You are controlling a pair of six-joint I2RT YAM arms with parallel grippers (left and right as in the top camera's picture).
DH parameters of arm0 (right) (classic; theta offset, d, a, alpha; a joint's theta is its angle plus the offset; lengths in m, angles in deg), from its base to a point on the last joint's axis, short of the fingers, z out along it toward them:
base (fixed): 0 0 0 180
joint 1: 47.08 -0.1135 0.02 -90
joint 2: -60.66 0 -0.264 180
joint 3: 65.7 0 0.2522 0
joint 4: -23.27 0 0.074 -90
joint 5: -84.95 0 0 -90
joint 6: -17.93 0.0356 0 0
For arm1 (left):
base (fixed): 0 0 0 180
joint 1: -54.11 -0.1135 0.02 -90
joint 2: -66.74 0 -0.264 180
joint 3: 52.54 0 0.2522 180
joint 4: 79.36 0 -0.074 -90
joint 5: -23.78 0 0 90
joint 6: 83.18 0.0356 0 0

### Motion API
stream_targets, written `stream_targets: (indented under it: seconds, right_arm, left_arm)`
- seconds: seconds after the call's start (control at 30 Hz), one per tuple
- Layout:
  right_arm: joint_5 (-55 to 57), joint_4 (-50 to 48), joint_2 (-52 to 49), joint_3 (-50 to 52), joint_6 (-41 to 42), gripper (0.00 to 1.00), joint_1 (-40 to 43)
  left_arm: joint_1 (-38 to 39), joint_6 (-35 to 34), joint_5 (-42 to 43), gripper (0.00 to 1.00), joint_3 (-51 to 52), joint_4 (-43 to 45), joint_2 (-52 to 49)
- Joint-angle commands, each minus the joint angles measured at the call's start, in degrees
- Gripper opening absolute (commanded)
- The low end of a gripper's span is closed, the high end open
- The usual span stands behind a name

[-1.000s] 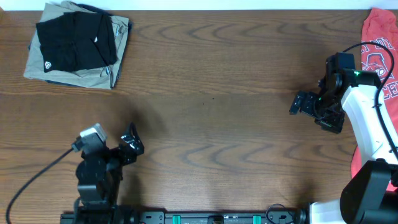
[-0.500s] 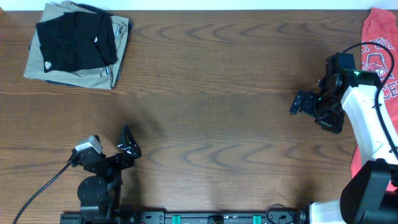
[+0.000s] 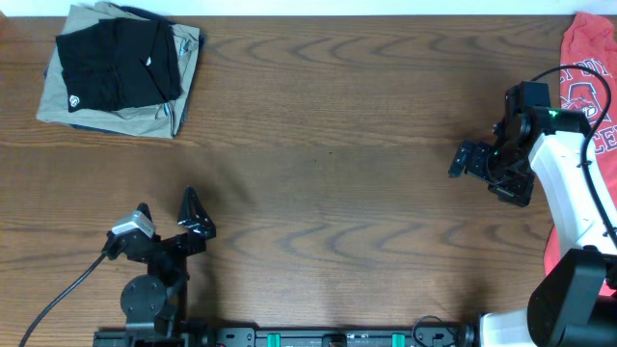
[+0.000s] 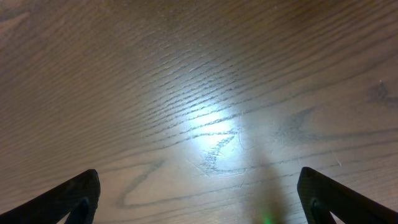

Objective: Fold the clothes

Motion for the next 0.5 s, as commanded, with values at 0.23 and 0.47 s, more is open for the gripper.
stream_targets:
  seconds: [0.23, 0.47]
  right_arm:
    - [-0.2, 0.0, 0.3, -0.6, -0.5, 0.99, -0.3]
    - [-0.2, 0.0, 0.3, -0.6, -0.5, 0.99, -0.3]
  left_arm:
    - [0.2, 1.2, -0.1, 0.98, 5.1, 5.9, 0.5]
    - [0.2, 5.8, 0.0, 0.98, 8.7, 17.4, 0.5]
